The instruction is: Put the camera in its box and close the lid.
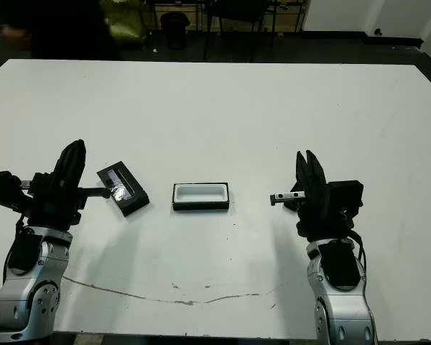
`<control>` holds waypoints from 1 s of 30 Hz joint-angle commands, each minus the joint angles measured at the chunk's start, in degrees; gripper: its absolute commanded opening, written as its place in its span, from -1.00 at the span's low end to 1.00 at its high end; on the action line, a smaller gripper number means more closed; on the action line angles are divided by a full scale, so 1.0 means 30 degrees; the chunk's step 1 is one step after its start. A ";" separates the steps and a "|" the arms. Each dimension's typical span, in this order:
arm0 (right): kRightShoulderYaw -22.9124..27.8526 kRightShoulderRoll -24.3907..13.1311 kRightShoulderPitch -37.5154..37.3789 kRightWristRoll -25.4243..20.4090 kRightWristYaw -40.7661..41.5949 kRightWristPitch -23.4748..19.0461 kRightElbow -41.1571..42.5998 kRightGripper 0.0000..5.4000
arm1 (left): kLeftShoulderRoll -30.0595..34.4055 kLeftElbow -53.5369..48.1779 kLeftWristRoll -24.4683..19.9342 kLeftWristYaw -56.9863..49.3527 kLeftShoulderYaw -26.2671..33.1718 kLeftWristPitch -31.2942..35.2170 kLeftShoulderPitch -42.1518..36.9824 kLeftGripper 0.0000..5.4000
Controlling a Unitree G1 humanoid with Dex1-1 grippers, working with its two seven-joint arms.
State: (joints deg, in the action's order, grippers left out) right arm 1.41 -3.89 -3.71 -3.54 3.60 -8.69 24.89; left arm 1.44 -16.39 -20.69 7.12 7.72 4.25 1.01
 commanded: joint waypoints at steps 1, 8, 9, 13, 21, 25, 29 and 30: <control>-0.0008 -0.0042 -0.0322 0.0032 -0.0045 -0.0490 -0.0018 -1.00 | -0.0063 0.0275 -0.0164 0.0143 -0.0008 0.0217 0.0413 -0.99; -0.0109 -0.0102 -0.0658 0.0096 -0.0032 -0.0883 0.0236 -1.00 | -0.0123 0.0285 0.0103 0.0225 -0.0402 0.0100 0.0665 -0.99; -0.0184 -0.0122 -0.0735 0.0177 -0.0051 -0.1021 0.0338 -1.00 | -0.0092 0.0276 0.0127 0.0246 -0.0426 0.0106 0.0716 -0.99; -0.0304 -0.0229 -0.0949 0.0225 0.0115 -0.0991 0.0534 -1.00 | -0.0161 0.0255 0.0123 0.0137 -0.0404 0.0109 0.0909 -0.99; 0.0320 -0.0436 -0.1211 -0.0700 0.0960 -0.0022 0.0282 -1.00 | -0.0278 0.0430 0.0080 0.0312 -0.0478 -0.0053 0.1062 -0.99; 0.0356 -0.0356 -0.1268 -0.0794 0.1085 0.0154 0.0258 -1.00 | -0.0263 0.0436 0.0102 0.0379 -0.0528 -0.0014 0.0998 -0.99; 0.0325 -0.0426 -0.1194 -0.0653 0.1195 0.0674 0.0014 -1.00 | -0.0233 0.0408 0.0113 0.0328 -0.0490 0.0103 0.0984 -0.99; 0.0332 -0.0424 -0.1171 -0.0674 0.1216 0.0740 -0.0041 -1.00 | -0.0230 0.0414 0.0106 0.0354 -0.0484 0.0077 0.1002 -0.99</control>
State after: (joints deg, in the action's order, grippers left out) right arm 2.13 -4.52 -7.00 -5.53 6.94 -6.73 25.88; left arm 0.45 -16.03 -20.62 8.20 6.09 3.74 3.16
